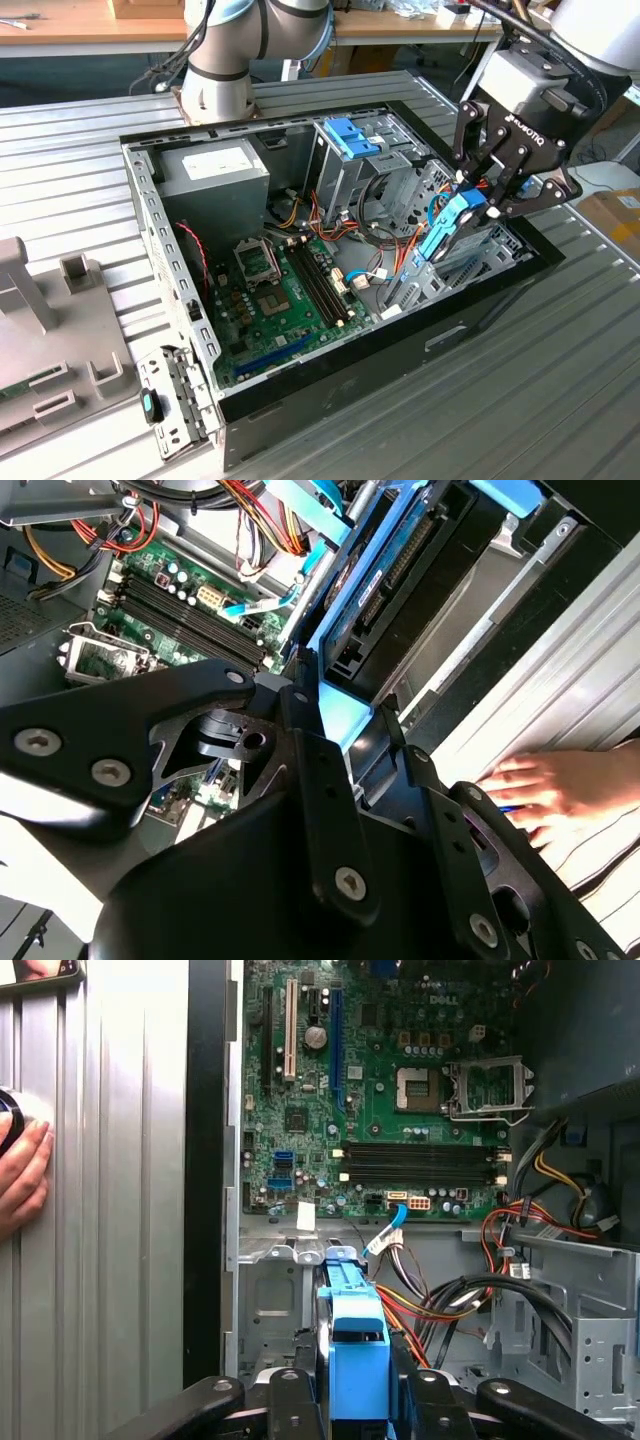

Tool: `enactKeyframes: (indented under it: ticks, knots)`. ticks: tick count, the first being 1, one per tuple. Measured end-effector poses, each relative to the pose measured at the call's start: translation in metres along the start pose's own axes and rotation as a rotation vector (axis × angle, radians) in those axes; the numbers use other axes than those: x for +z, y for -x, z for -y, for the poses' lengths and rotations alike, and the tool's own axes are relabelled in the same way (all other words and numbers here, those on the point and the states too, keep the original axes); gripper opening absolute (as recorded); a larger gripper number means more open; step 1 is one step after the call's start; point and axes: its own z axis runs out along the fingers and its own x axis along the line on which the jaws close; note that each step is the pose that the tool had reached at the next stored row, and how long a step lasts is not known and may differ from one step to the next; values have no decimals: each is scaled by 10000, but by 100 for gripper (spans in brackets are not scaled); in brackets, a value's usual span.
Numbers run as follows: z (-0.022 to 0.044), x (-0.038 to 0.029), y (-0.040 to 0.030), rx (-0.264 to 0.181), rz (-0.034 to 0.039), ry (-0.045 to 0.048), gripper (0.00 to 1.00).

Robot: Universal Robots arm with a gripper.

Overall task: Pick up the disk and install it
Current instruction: 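Insert the disk into the insertion slot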

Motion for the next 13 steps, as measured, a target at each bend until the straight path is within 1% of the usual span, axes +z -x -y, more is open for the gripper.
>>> enactKeyframes:
  ticks: [2,3,5,7,8,13]
  knots:
    - [0,5,0,-1,3,0,36]
    - [0,26,-1,-1,8,-1,36]
    - [1,80,-4,-1,3,0,36]
    - [2,152,-8,0,3,0,36]
    - [3,169,-8,0,3,0,36]
    - [3,175,-8,0,2,-1,36]
